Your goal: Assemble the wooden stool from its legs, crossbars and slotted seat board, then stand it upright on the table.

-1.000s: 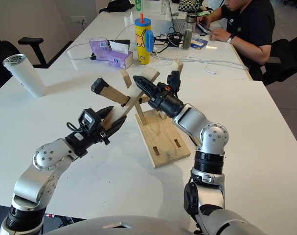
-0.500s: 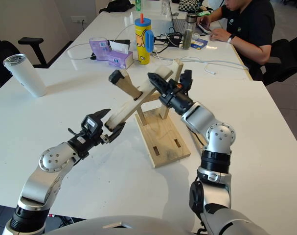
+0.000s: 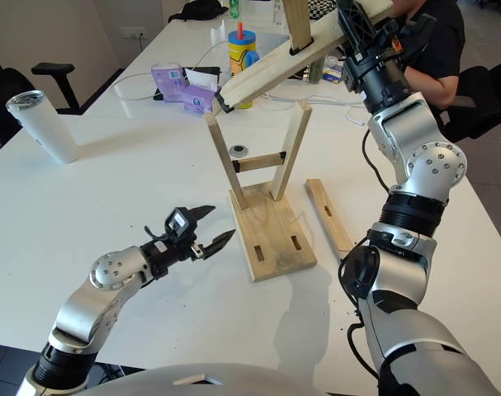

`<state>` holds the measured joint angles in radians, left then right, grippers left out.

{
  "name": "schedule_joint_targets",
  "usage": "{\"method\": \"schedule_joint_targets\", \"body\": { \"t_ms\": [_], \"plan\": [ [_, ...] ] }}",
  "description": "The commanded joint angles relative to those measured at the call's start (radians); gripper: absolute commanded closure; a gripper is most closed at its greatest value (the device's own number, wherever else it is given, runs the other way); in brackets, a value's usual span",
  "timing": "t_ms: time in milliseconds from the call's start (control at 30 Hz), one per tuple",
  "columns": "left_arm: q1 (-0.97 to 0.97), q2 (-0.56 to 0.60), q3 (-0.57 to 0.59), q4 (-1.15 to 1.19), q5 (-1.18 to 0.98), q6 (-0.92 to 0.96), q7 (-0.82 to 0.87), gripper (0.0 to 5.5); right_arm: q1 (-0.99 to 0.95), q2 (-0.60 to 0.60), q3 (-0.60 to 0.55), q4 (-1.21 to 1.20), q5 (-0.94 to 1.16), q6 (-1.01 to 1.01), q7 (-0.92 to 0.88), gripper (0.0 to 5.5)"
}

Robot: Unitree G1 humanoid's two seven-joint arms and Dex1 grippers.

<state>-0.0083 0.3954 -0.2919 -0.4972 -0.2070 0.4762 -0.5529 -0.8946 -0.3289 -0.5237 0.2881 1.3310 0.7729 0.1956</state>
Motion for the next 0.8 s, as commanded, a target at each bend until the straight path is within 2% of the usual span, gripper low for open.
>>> {"method": "schedule_joint_targets", "body": {
  "t_ms": [33, 233, 467, 667, 800],
  "plan": [
    [-0.062, -0.011, -0.088, 0.066, 0.001, 0.02, -0.066, 1.87, 0.006, -0.006, 0.001, 0.005, -0.023, 0.005, 0.019, 4.47],
    [-0.145, -0.033, -0.129, 0.172, -0.01, 0.045, -0.135, 1.87, 0.003, 0.002, 0.002, 0.018, -0.041, 0.011, 0.022, 4.47],
    [-0.208, -0.033, -0.241, 0.269, 0.063, 0.074, -0.173, 1.87, 0.017, 0.016, 0.011, 0.007, -0.039, 0.035, 0.003, 4.47],
    [-0.182, -0.026, -0.306, 0.212, 0.121, 0.12, -0.143, 1.87, 0.043, 0.022, 0.013, -0.018, -0.026, 0.069, -0.027, 4.47],
    [-0.18, 0.016, -0.325, 0.255, 0.22, 0.107, -0.091, 1.87, 0.051, 0.027, 0.013, -0.03, -0.022, 0.081, -0.042, 4.47]
  ]
}}
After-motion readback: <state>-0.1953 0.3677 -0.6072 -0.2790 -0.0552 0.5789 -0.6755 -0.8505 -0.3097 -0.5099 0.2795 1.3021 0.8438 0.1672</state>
